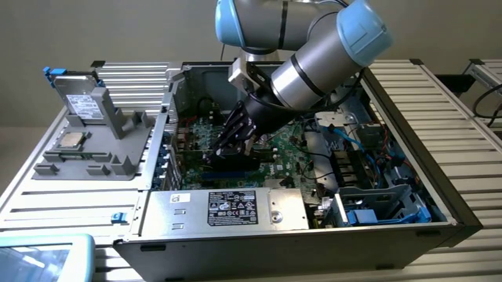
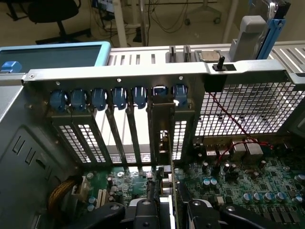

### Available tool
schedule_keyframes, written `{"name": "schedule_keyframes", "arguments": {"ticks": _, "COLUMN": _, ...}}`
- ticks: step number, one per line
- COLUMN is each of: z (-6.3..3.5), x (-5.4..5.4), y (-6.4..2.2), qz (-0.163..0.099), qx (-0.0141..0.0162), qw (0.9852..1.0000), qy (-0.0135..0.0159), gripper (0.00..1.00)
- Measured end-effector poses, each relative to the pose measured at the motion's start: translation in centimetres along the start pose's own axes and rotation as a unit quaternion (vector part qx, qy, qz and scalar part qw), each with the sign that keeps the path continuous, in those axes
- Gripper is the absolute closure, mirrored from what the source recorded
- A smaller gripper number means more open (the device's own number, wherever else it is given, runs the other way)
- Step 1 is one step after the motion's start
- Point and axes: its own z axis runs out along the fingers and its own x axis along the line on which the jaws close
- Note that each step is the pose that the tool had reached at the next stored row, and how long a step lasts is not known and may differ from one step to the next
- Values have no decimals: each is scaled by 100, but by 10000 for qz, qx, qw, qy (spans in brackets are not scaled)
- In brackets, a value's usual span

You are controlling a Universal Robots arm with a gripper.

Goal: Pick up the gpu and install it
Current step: 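Insert the gpu into the slot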

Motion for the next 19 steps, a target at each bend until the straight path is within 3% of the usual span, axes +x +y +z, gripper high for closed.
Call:
{"name": "schedule_keyframes", "arguments": {"ticks": 5, "z": 1, "x": 4, "y": -1, "qz": 20, "qx": -7, "qw": 10000, "qy": -18, "gripper": 72}}
{"name": "schedule_keyframes", "arguments": {"ticks": 8, "z": 2, "x": 4, "y": -2, "qz": 52, "qx": -9, "qw": 10000, "qy": -46, "gripper": 72}}
{"name": "schedule_keyframes", "arguments": {"ticks": 19, "z": 1, "x": 30, "y": -4, "qz": 70, "qx": -14, "qw": 10000, "qy": -62, "gripper": 72}}
